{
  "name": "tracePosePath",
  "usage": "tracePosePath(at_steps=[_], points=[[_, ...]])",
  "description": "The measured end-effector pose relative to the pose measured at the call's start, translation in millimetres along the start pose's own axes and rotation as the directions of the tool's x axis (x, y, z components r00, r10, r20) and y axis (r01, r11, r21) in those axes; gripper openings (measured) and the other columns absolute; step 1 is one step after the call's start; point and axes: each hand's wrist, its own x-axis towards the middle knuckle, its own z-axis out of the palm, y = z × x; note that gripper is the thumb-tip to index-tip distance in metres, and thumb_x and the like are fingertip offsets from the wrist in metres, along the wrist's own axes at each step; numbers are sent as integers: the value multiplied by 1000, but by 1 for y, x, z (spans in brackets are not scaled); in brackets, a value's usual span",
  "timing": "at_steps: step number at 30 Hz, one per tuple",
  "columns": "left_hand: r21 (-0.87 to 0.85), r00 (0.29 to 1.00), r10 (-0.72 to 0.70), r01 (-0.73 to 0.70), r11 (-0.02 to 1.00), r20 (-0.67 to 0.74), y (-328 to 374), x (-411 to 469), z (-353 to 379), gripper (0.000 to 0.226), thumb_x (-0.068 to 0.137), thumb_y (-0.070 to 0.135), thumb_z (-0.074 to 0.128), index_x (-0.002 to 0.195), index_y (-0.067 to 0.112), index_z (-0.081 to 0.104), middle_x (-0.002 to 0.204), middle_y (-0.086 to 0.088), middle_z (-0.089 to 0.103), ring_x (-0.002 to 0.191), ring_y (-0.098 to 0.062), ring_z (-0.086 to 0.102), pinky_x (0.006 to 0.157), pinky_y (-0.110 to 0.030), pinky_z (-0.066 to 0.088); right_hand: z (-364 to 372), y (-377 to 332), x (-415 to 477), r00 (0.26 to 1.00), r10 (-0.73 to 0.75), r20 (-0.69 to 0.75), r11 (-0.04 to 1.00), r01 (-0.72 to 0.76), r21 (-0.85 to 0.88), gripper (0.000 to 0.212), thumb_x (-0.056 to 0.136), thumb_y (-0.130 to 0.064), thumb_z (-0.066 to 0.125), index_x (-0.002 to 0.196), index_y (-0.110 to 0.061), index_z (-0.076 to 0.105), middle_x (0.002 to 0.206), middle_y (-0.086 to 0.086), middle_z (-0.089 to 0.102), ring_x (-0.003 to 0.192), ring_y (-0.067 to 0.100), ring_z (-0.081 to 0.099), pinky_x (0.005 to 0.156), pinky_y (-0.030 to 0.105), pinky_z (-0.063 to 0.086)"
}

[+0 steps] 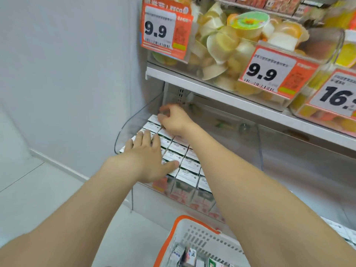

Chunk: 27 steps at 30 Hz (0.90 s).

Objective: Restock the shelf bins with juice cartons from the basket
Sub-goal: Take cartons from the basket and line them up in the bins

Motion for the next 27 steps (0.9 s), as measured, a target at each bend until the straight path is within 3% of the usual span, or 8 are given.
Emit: tracePosePath(at_steps=[5, 9, 11, 14, 18, 22, 25, 27], points=[[22, 1000, -4, 4, 1000, -11, 4, -3, -2, 105, 97, 79, 25, 165, 7, -10, 173, -17, -11, 160, -36, -11, 129, -56, 6, 6, 11, 10, 987, 68, 143, 997, -62, -45, 36, 95, -3, 41, 117, 3, 69, 106, 11, 67, 98, 26, 59, 86, 32, 49], [29, 1000, -4, 4, 1000, -20, 11, -9, -6, 96, 101, 73, 30, 164, 5, 5, 171, -17, 6, 158, -38, 6, 126, -56, 18, 3, 15, 1, 978, 60, 200, 995, -44, -86, 42, 103, -13, 36, 136, -10, 63, 133, 9, 66, 123, 28, 58, 101, 32, 43], [24, 999, 6, -5, 1000, -51, 14, -14, -8, 87, 102, 68, 35, 158, 4, 21, 164, -18, 21, 153, -37, 20, 121, -54, 28, 1, 15, -6, 992, 41, 120, 991, -25, -131, 45, 104, -16, 37, 144, -10, 56, 139, 13, 63, 132, 34, 54, 109, 36, 43], [3, 990, 21, -21, 1000, -137, 21, -24, -9, 69, 102, 61, 43, 143, 6, 39, 147, -14, 40, 140, -34, 36, 111, -50, 39, -7, 9, -32, 997, -23, -75, 996, 17, -86, 41, 98, -9, 39, 132, -10, 62, 118, 14, 71, 116, 34, 63, 101, 38, 52], [-78, 959, 32, -56, 995, -282, 36, -44, -4, 53, 100, 56, 48, 133, 14, 42, 138, -12, 42, 132, -35, 36, 105, -49, 43, -22, -1, -99, 962, -90, -256, 996, 94, 2, 38, 95, -12, 44, 123, -18, 69, 114, 2, 74, 112, 22, 63, 95, 32, 51], [-220, 905, 92, -198, 955, -415, 51, -74, 6, 36, 87, 51, 57, 106, 20, 53, 109, -3, 59, 104, -28, 52, 89, -45, 51, -31, 3, -183, 903, -184, -389, 980, 198, -5, 30, 93, -14, 49, 109, -23, 73, 102, -8, 75, 95, 12, 66, 86, 30, 53], [-289, 944, 251, -307, 907, -216, 63, -99, 20, 28, 76, 53, 57, 80, 25, 58, 79, 6, 66, 78, -22, 63, 71, -38, 57, -33, 16, -241, 874, -218, -434, 971, 237, -9, 26, 87, -15, 49, 95, -21, 72, 84, -9, 72, 75, 11, 61, 72, 31, 49], [-174, 920, 392, -385, 906, 6, 73, -110, 36, 27, 83, 53, 62, 85, 25, 63, 85, 6, 69, 81, -19, 65, 76, -39, 57, -29, 31, -276, 890, -225, -396, 973, 227, -43, 23, 85, -16, 47, 90, -19, 70, 71, -7, 67, 60, 12, 54, 59, 32, 45]])
